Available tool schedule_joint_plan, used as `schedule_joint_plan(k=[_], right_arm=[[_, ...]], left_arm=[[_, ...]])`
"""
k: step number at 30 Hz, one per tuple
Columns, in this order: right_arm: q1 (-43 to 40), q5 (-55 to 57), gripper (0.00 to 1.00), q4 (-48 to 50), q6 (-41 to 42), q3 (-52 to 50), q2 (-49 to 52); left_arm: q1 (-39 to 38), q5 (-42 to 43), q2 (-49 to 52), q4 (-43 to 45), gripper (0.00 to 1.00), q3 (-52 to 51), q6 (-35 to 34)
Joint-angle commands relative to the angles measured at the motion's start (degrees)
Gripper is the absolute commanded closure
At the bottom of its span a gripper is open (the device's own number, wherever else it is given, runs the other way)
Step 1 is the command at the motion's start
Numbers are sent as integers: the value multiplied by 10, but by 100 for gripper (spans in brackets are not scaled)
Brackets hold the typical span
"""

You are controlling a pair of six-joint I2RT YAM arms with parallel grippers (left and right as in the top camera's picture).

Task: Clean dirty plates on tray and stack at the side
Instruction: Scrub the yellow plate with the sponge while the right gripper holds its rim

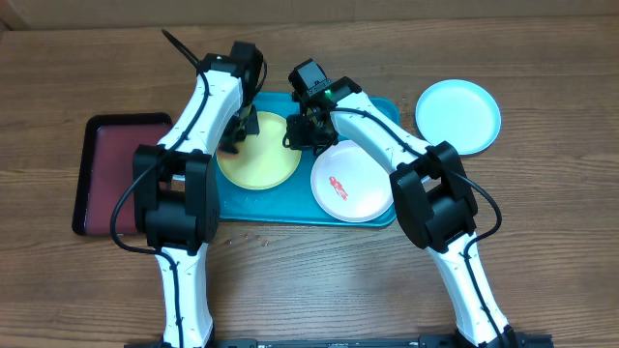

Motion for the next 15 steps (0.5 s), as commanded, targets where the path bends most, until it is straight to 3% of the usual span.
schedule_joint_plan(k=[1,5,10,15], right_arm=[[-1,39,96,-3,-1,-9,21],[-1,39,96,-6,-1,-9,21],[-1,39,96,-8,-1,-9,21],[-1,39,96,-10,-1,-9,21]], left_arm=[[-4,167,5,61,96,9,-23],[-11,282,5,98,96,-11,-18],[-23,281,5,73,95,-30,-14],[-24,255,5,13,96,-39,40]])
